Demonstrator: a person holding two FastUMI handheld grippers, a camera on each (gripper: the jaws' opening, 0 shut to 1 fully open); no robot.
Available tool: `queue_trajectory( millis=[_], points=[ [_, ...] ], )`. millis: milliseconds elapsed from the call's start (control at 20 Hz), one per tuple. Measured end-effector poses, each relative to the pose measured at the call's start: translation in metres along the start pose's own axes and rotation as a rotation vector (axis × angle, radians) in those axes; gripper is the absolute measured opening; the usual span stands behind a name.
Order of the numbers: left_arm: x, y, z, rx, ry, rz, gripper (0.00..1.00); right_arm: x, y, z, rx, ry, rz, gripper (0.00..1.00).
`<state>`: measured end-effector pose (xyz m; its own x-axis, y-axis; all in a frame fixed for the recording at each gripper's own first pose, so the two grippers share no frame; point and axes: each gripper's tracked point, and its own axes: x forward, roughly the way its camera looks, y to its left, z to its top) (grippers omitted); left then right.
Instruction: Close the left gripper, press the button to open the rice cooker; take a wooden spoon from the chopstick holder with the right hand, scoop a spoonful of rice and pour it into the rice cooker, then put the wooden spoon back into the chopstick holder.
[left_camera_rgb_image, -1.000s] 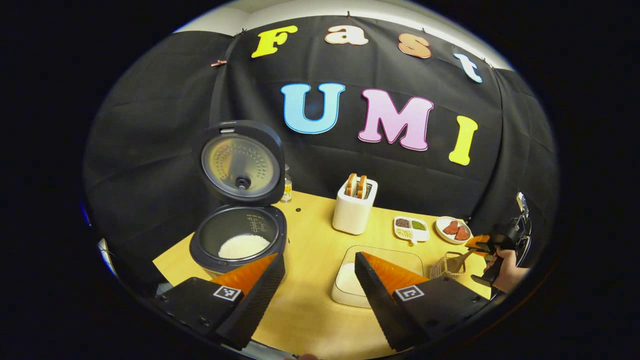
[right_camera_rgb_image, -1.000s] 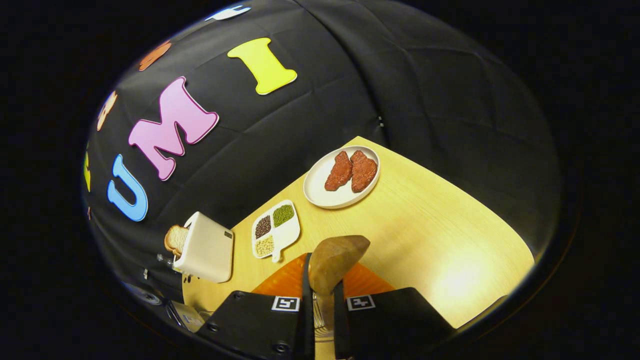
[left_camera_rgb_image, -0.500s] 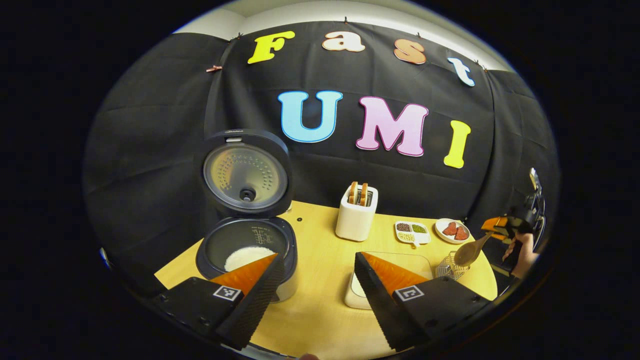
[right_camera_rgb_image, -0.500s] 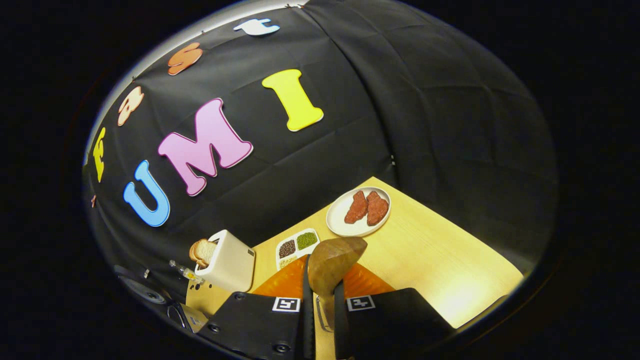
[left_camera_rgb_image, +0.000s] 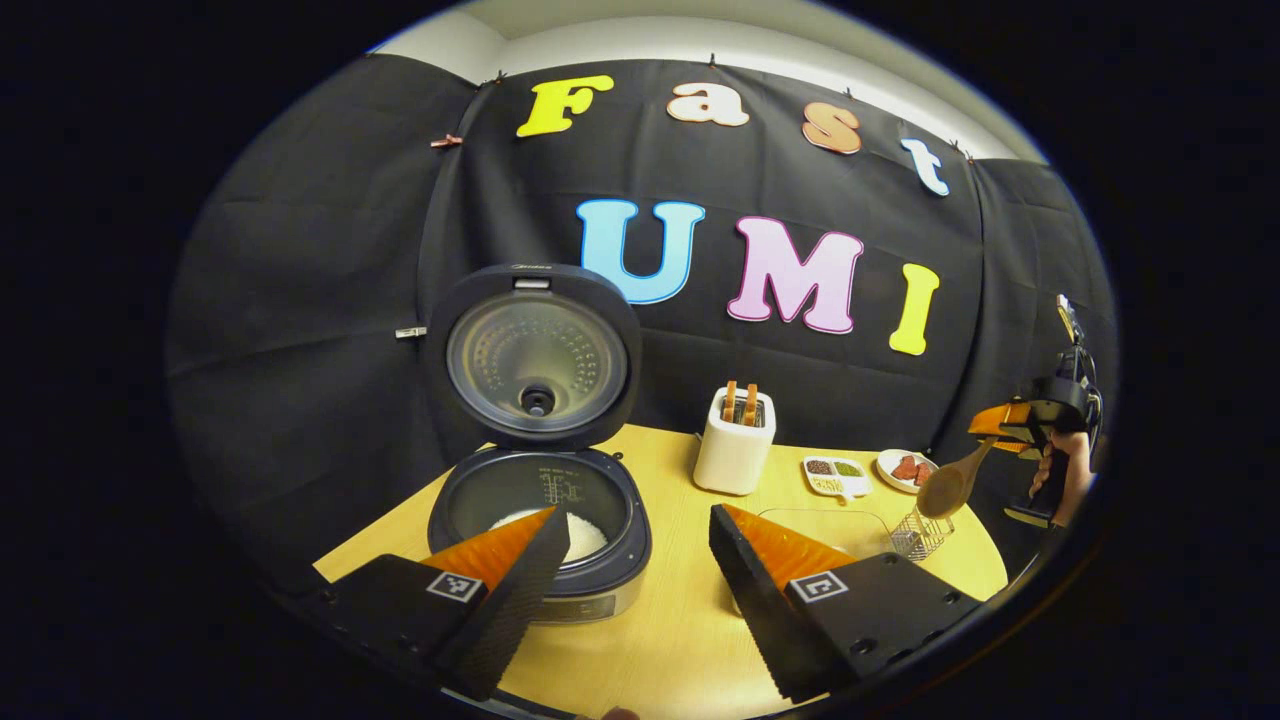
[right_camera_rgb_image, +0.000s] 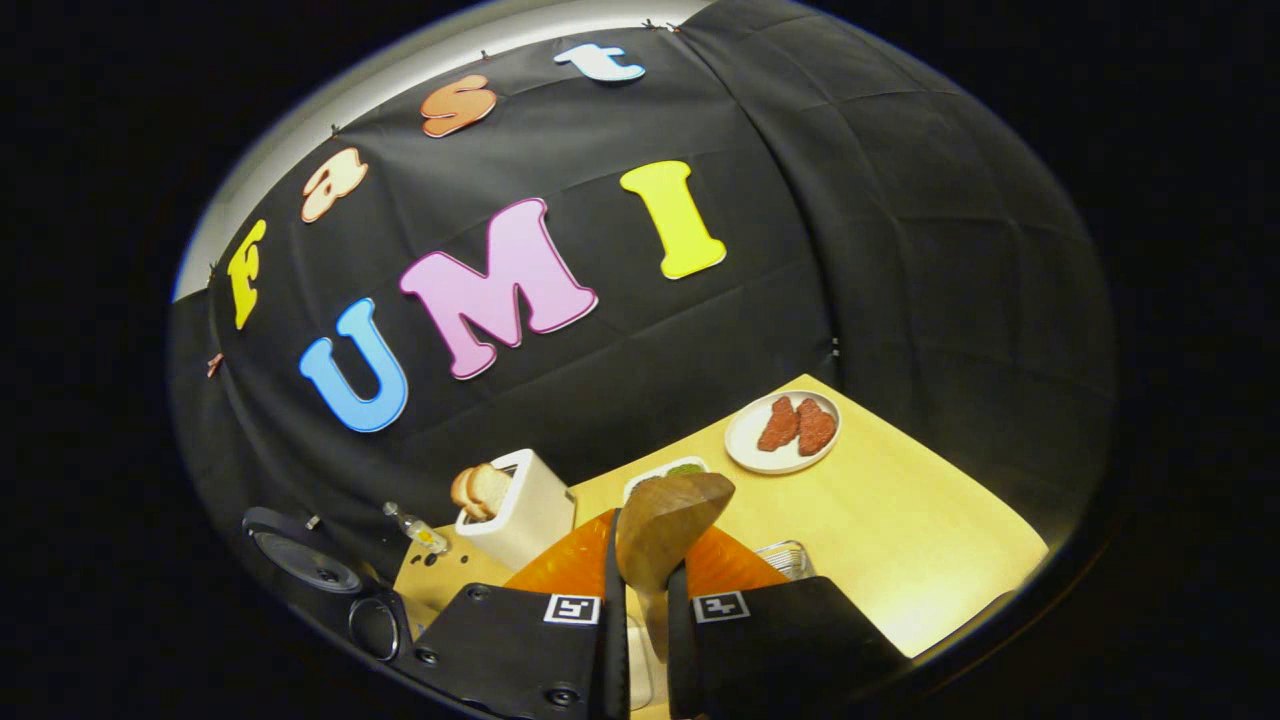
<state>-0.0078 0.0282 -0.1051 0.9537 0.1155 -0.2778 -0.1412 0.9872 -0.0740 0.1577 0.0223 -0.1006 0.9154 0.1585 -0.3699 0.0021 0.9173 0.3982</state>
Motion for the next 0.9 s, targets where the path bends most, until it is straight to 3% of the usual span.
queue_trajectory(
  millis=[250, 500, 600, 900],
  points=[
    [-0.02, 0.034, 0.004, -0.002, -0.027, 0.037, 0.95, -0.006, 0.052, -0.033, -0.104, 0.031, 0.1, 0.19],
    [-0.018, 0.048, -0.003, -0.018, -0.023, 0.037, 0.92, 0.006, 0.07, -0.092, -0.326, 0.093, 0.138, 0.19],
    [-0.015, 0.051, -0.012, 0.018, -0.007, 0.041, 0.95, 0.015, 0.065, -0.113, -0.373, 0.114, 0.125, 0.19],
    [-0.012, 0.053, -0.035, 0.035, 0.038, 0.021, 0.95, 0.03, 0.043, -0.161, -0.357, 0.163, 0.053, 0.19]
  ],
)
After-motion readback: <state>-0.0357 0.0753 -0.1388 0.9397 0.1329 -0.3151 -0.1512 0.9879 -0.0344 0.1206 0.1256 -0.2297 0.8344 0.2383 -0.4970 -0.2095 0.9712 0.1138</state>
